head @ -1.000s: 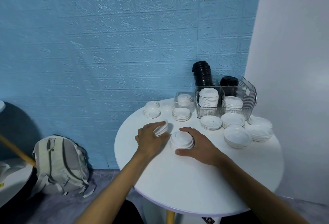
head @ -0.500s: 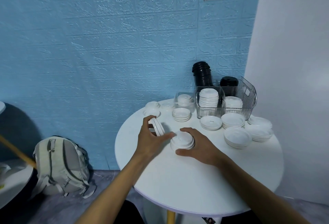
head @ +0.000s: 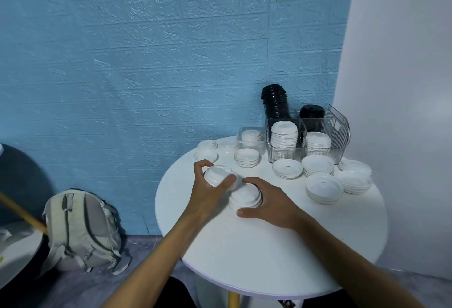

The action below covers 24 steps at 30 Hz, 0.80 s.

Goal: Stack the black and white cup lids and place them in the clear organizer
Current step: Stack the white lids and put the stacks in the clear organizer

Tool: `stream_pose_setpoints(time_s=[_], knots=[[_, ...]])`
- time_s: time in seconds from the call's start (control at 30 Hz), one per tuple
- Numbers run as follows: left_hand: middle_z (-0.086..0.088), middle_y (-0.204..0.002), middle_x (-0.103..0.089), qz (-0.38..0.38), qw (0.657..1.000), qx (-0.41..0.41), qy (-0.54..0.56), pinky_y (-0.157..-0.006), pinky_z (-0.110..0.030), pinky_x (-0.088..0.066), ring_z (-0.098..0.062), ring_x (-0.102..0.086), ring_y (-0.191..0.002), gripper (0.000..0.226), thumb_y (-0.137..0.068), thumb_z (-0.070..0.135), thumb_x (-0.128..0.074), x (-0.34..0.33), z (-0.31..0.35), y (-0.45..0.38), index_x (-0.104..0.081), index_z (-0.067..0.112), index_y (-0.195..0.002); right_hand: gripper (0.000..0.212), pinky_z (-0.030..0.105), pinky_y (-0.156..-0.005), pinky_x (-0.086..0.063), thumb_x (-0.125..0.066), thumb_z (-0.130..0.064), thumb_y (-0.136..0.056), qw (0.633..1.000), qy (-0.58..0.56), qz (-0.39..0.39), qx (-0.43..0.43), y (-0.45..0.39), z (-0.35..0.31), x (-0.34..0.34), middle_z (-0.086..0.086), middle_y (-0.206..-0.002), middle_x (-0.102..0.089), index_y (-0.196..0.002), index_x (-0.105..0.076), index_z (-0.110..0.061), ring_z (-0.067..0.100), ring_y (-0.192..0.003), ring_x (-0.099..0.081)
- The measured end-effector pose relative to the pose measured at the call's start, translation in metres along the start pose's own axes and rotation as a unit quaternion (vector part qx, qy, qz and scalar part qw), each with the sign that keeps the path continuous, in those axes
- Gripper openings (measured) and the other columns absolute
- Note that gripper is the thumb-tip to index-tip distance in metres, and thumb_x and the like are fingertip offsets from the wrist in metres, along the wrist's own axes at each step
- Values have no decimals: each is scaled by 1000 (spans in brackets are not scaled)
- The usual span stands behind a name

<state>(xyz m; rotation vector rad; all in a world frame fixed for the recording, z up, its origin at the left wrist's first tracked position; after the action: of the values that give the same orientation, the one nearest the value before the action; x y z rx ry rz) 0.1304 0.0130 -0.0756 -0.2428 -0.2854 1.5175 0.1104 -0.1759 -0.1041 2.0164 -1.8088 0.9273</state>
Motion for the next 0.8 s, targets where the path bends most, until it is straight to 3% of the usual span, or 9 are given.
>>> stream_pose_setpoints(time_s=[0.17, 0.23, 0.33, 0.5, 0.6, 0.7, 0.8], knots=[[-4, -106, -64, -56, 997, -11, -51, -73, -20, -51, -7, -63, -86, 83, -51, 51, -89, -7, -8, -1, -41, 25, -113, 104, 31, -106, -47, -84, -79, -47, 1000, -1, -16, -7, 2, -5, -1, -34, -131, -58, -137, -39, -52, -8, -121, -56], [2, -103, -66, -86, 988, -13, -125, -75, -26, -52, -8, -62, -88, 78, -50, 61, -87, -10, -11, 0, -43, 30, -106, 113, 31, -106, -47, -82, -82, -45, 1000, 5, -15, -9, 1, -4, -2, -29, -135, -57, -142, -35, -48, -5, -123, -56], [13, -100, -64, -141, 965, -24, -219, -79, -32, -50, -11, -58, -89, 68, -55, 66, -83, -19, -15, 2, -45, 34, -102, 106, 32, -103, -49, -84, -77, -48, 1000, 11, -14, -13, 2, -4, -1, -22, -130, -62, -139, -37, -49, 0, -119, -59], [13, -104, -69, -173, 966, -39, -189, -78, -25, -50, -7, -60, -89, 57, -66, 41, -95, -18, -13, 7, -57, 29, -107, 80, 31, -98, -52, -90, -60, -52, 1000, -16, -8, -17, 4, -5, 1, -30, -115, -66, -122, -51, -52, -7, -108, -62], [14, -110, -72, -162, 975, -12, -155, -88, -30, -53, -11, -66, -99, 42, -72, 45, -90, -15, -14, 7, -67, 29, -104, 80, 33, -100, -52, -92, -58, -54, 999, -29, 0, -20, 4, -5, 2, -29, -116, -67, -124, -54, -47, -6, -109, -62], [10, -108, -76, -152, 980, 10, -125, -92, -36, -54, -13, -70, -100, 28, -80, 40, -86, -13, -16, 5, -75, 25, -101, 91, 34, -104, -49, -90, -64, -52, 999, -26, 2, -27, 4, -4, 2, -26, -124, -64, -131, -51, -44, -4, -116, -59], [9, -115, -76, -161, 979, 17, -123, -91, -27, -52, -9, -71, -102, 26, -80, 30, -88, -12, -17, 5, -78, 27, -103, 109, 34, -109, -46, -87, -74, -47, 999, -22, 5, -22, 5, -4, 2, -23, -134, -59, -141, -44, -40, -3, -124, -55]])
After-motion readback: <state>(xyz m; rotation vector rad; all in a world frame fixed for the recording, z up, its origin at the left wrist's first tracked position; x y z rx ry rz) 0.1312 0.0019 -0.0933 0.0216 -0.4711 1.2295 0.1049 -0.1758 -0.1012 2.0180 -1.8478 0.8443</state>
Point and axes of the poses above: each hand's wrist, its own y-axis away from the middle knuckle, its own x-axis out of the back of the hand, z = x × y, the point moved 5 cm from there along -y, towards the middle knuckle
